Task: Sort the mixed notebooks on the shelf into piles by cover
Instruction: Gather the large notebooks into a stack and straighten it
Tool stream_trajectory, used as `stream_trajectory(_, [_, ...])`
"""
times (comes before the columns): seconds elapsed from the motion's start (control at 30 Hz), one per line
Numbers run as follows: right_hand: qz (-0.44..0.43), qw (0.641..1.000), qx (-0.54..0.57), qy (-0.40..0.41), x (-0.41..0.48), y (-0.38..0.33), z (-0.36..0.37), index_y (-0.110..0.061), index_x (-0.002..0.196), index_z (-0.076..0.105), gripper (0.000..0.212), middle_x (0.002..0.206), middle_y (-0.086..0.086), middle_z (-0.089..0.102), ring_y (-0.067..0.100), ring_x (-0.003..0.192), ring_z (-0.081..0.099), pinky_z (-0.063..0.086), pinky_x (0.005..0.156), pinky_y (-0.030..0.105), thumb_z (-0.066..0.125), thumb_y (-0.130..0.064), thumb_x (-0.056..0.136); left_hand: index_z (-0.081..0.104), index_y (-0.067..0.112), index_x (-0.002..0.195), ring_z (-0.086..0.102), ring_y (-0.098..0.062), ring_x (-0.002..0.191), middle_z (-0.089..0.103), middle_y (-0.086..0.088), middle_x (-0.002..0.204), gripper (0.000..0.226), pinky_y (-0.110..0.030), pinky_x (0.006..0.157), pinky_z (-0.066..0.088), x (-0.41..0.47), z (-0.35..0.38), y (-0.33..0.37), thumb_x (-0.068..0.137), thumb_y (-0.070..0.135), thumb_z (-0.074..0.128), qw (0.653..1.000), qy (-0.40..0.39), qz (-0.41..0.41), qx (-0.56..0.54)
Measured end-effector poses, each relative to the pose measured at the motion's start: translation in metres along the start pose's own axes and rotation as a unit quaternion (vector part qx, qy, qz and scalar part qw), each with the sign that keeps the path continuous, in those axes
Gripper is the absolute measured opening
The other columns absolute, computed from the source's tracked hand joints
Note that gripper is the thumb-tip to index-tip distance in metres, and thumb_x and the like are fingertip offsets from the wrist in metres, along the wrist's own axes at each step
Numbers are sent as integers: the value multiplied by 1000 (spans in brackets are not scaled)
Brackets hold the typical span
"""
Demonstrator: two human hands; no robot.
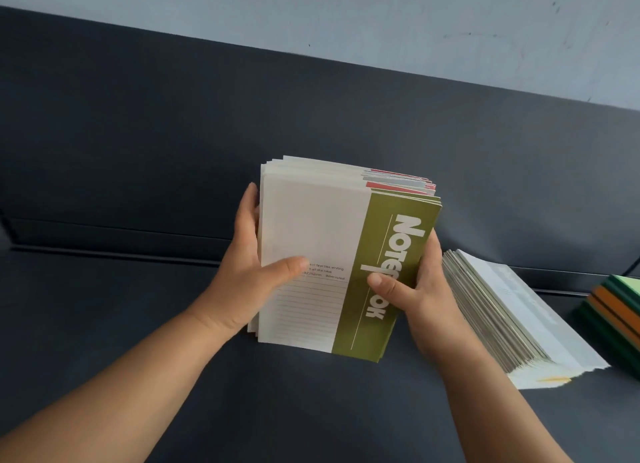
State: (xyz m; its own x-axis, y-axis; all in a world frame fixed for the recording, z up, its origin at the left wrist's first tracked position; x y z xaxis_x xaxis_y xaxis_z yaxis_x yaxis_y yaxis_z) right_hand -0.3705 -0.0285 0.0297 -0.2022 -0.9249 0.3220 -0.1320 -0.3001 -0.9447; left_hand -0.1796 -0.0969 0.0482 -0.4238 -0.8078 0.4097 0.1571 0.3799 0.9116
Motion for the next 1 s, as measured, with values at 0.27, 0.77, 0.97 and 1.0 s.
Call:
stream_trajectory(0.27, [-1, 1000, 21, 8, 1, 5, 0, -28, 148, 30, 97, 129, -1, 65, 20, 118, 64, 57, 90, 40, 83, -15, 68, 28, 36, 145, 56, 0, 118, 59, 18, 127, 94, -10, 84, 48, -6, 3, -5, 63, 27, 72, 999, -15, -30, -34])
stream_trajectory(0.77, [55, 997, 21, 57, -2, 21, -5, -30, 127, 52, 40, 120, -2, 69, 19, 110, 68, 54, 95, 52, 63, -16, 91, 51, 26, 117, 57, -9, 109, 57, 0, 125, 56, -24, 79, 43, 1, -4, -30, 63, 16, 51, 986, 41, -154, -47])
stream_trajectory(0.97, [46, 995, 3, 93, -2, 13, -10, -21, 123, 56, 32, 115, 2, 71, 22, 108, 69, 54, 95, 53, 59, -7, 94, 51, 29, 109, 52, -14, 119, 50, -3, 131, 46, -28, 90, 42, -3, -5, -23, 64, 19, 53, 989, 59, -136, -29])
stream_trajectory(1.0, [44, 995, 0, 92, -1, 13, -10, -21, 122, 56, 32, 115, 2, 71, 22, 108, 69, 53, 95, 54, 59, -6, 94, 50, 31, 109, 51, -14, 120, 50, -3, 131, 46, -29, 92, 41, -2, -5, -22, 64, 19, 53, 989, 54, -134, -22])
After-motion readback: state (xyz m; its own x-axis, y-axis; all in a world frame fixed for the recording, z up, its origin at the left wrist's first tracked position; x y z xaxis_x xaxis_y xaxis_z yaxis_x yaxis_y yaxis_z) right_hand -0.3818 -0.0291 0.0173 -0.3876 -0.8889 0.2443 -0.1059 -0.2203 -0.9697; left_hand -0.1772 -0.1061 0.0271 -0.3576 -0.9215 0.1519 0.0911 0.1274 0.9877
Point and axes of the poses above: each hand's wrist, its own x-axis towards the middle knuckle, its own z-axis out of the palm, y = z × x, the point moved 9 cm from there along x, towards the middle knuckle
